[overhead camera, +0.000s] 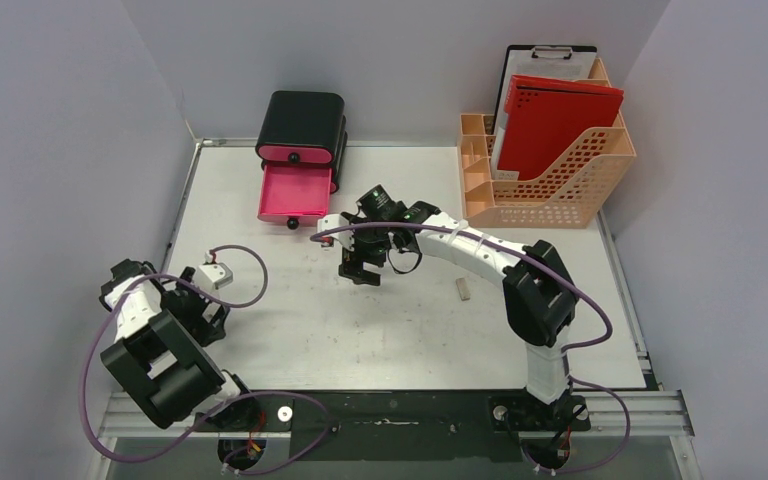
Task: Organize the desk
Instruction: Pick up the stationery from the center of the board, then place the stationery in the drawer.
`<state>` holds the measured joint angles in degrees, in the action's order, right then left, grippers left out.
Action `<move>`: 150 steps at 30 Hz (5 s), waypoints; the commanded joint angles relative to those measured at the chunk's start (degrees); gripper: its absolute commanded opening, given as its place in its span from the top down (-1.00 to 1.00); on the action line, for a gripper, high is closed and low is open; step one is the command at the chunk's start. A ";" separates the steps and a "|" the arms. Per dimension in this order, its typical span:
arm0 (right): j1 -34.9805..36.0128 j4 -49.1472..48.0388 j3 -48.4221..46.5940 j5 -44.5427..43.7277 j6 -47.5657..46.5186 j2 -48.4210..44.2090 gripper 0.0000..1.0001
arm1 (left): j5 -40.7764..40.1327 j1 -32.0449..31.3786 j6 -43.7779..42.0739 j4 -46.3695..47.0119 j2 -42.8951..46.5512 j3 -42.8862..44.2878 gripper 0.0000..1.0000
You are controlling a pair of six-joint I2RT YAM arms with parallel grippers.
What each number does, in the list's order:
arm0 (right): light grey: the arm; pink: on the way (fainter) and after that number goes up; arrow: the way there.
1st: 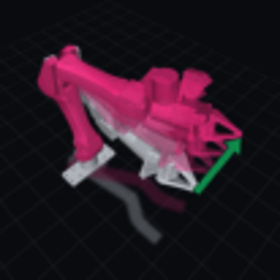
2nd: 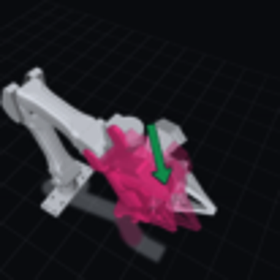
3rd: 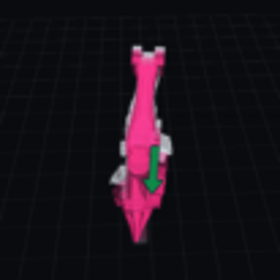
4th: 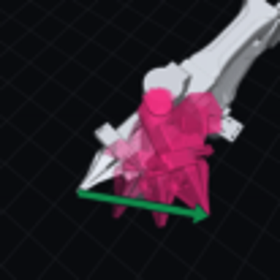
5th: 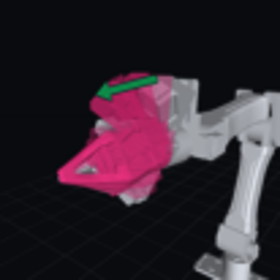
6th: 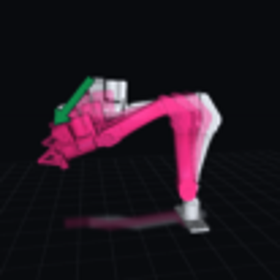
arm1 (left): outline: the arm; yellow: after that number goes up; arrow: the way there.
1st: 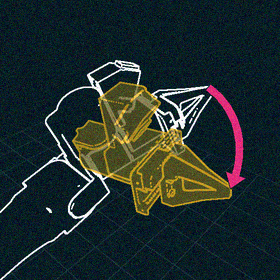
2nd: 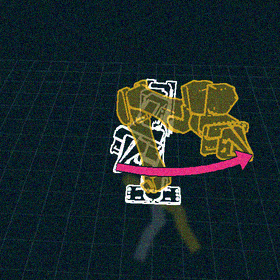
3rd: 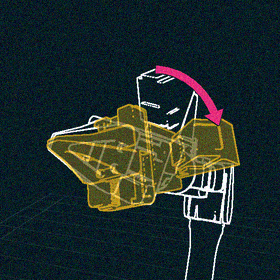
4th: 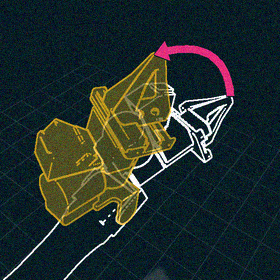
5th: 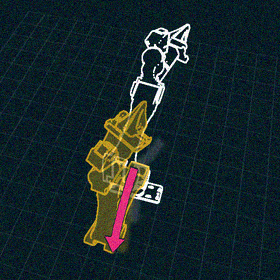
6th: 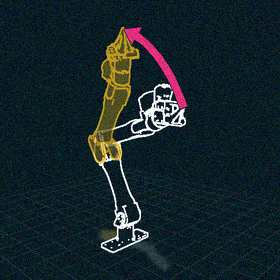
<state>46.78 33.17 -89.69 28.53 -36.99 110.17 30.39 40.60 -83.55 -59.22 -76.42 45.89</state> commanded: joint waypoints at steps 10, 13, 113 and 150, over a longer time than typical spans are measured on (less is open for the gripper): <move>0.41 -0.85 -2.41 1.32 0.25 0.71 -0.80 | 1.16 -0.45 -7.67 3.59 -5.93 5.70 -0.93; 0.41 -0.76 -2.75 1.41 0.25 1.30 -0.80 | 1.48 -0.56 -9.53 3.84 -7.64 7.63 -0.93; -15.58 -12.84 13.66 3.17 5.41 -14.36 -0.80 | -21.88 -45.10 85.36 38.04 -32.01 46.61 1.00; -16.25 -13.13 14.20 4.63 5.24 -15.33 -0.80 | -25.23 -47.02 90.58 36.48 -37.14 50.88 -0.17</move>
<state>31.05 22.74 -75.88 31.53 -32.05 98.76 5.78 -6.24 6.66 -23.33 -116.20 93.78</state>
